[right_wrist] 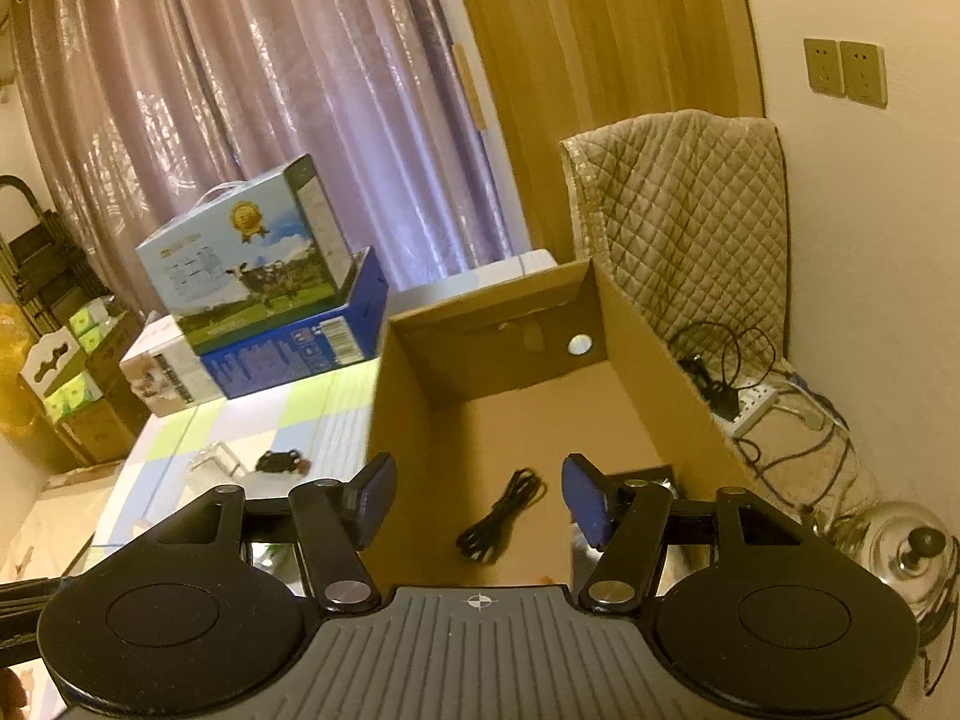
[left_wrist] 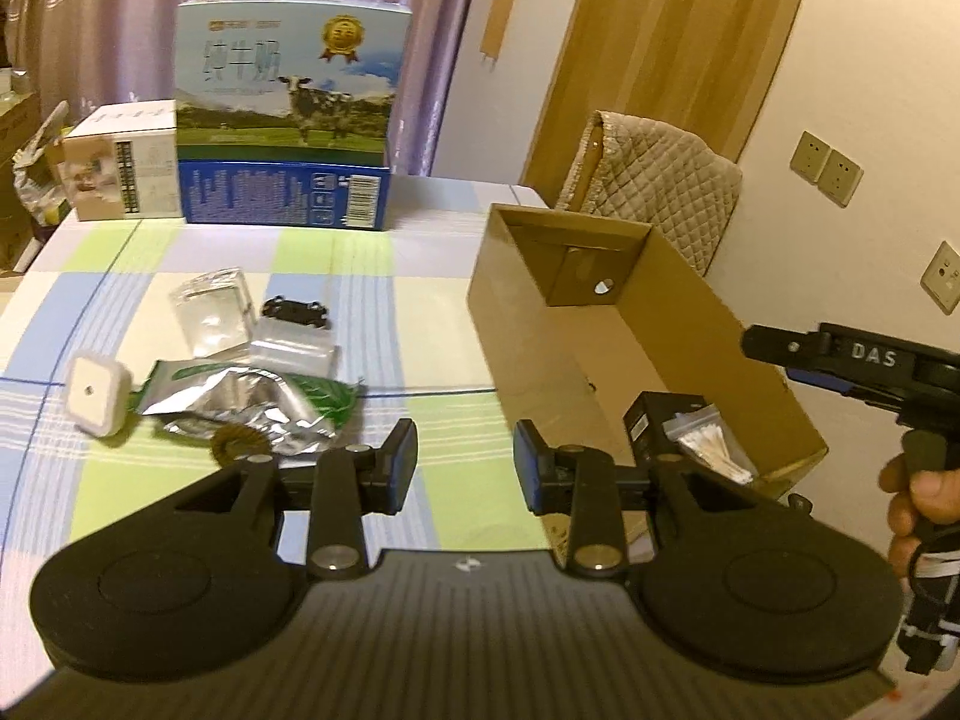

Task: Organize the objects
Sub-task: 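Open both tools and move them back over the table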

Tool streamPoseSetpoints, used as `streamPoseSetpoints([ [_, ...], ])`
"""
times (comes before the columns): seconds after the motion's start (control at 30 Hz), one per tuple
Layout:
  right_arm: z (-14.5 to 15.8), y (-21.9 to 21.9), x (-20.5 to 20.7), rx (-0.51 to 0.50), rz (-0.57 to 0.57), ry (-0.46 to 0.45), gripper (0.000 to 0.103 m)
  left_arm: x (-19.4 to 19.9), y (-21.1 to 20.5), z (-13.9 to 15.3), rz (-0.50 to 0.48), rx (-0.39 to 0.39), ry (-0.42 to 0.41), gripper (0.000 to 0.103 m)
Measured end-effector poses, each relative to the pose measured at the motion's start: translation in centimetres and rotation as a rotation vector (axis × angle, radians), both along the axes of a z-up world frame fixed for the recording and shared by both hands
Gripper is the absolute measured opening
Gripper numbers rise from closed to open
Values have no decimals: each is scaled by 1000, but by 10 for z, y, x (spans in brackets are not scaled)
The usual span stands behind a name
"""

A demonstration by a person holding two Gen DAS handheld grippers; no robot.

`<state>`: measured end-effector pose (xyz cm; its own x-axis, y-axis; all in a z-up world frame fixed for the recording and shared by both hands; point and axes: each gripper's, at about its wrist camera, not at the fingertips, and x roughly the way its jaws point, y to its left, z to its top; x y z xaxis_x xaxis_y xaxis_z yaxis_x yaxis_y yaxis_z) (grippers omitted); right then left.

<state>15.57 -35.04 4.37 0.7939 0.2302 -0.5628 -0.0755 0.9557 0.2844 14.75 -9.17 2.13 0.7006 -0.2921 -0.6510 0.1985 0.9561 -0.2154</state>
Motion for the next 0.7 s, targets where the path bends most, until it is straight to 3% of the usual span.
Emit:
streamPoseSetpoints([
  [0.43,13,78,-49,16,148,-21,59,-52,74,3,87,51,0,47],
  [0.7,5,120,-64,1,235,5,59,-75,124,10,170,103,-19,65],
])
